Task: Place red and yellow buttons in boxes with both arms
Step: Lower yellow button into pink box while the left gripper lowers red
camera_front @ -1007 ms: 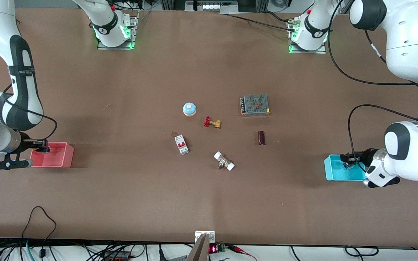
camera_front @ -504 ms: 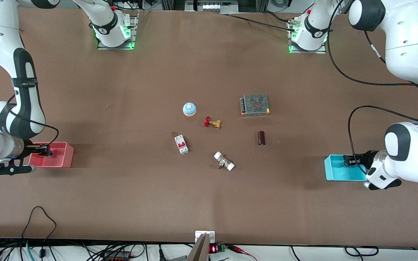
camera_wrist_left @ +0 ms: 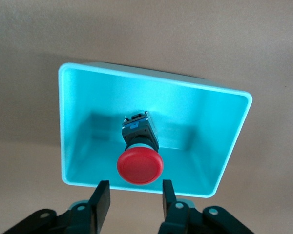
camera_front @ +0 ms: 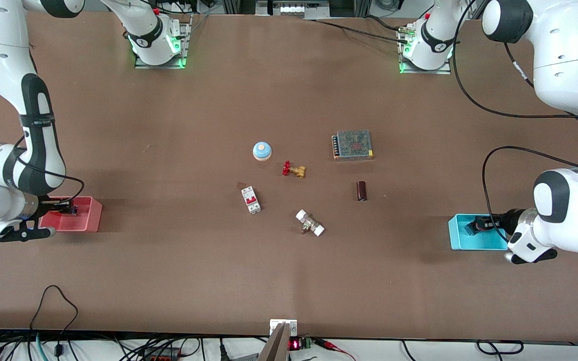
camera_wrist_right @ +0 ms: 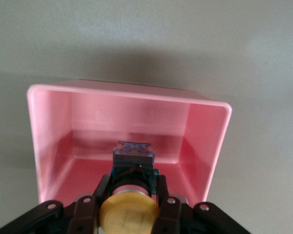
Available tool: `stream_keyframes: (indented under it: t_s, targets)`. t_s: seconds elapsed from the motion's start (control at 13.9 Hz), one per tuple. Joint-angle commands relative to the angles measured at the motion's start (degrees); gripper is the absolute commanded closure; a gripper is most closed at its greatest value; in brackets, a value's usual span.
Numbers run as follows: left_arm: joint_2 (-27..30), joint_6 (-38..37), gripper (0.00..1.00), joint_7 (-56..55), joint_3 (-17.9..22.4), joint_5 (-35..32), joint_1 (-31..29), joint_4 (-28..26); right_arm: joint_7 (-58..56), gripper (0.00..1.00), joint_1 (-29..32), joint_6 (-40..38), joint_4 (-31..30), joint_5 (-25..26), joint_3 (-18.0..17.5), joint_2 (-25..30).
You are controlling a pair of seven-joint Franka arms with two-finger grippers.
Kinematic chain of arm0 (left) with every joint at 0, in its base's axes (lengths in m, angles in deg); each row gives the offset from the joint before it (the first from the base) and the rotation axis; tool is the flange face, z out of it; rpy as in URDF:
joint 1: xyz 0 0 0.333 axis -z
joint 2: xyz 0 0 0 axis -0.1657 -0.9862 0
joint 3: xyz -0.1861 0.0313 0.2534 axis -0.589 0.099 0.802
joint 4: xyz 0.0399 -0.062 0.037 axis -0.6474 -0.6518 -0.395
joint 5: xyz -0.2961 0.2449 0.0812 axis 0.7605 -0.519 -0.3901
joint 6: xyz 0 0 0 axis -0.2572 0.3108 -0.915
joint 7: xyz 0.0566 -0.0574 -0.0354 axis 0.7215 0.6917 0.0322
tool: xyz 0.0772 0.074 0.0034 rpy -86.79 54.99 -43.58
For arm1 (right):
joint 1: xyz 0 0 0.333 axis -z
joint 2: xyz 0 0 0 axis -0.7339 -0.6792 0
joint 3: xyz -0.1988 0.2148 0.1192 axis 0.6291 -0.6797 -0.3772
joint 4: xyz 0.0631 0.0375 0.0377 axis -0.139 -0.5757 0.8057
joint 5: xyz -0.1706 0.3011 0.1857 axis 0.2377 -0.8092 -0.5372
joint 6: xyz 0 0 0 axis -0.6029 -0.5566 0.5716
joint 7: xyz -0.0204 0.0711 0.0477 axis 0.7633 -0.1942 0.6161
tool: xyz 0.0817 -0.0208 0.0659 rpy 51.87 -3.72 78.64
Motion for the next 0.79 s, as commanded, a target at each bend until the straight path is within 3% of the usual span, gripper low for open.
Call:
stream_keyframes:
  t_s: [0.0, 0.14, 0.29, 0.36, 0.5, 0.72]
  targets:
    - [-1.06, -0.69, 0.22, 1.14, 0.76, 0.26, 0.45, 4.86, -1.74, 0.95, 0.85, 1.04, 1.44, -1.05, -0.76, -1.97]
    - [0.17, -0.78, 0.00, 1.23, 0.50, 0.18, 1.14, 5.14, -1.82, 0.94, 0.85, 1.66, 1.44, -1.23, -0.85, -2.50]
    - [2.53, -0.86, 0.00, 0.62, 0.58, -1.04, 2.98, 4.96, -2.00, 0.93, 0.94, 2.36, 1.53, -1.32, -0.85, -2.85]
    - [4.72, -1.04, 0.00, -0.26, 0.58, -2.79, 4.21, 4.26, -1.65, 0.78, 0.85, 2.63, 1.53, -1.32, -0.85, -2.85]
    - [9.55, -1.56, 0.00, -1.84, 0.15, -3.78, 5.10, 1.81, -1.56, 0.00, 0.68, 2.54, 1.62, -1.32, -0.85, -2.50]
    - [15.18, -2.61, 0.00, -1.85, 0.06, -3.87, 6.33, -1.01, -1.47, 0.00, 0.50, 0.88, 1.70, -2.80, -0.85, 1.00]
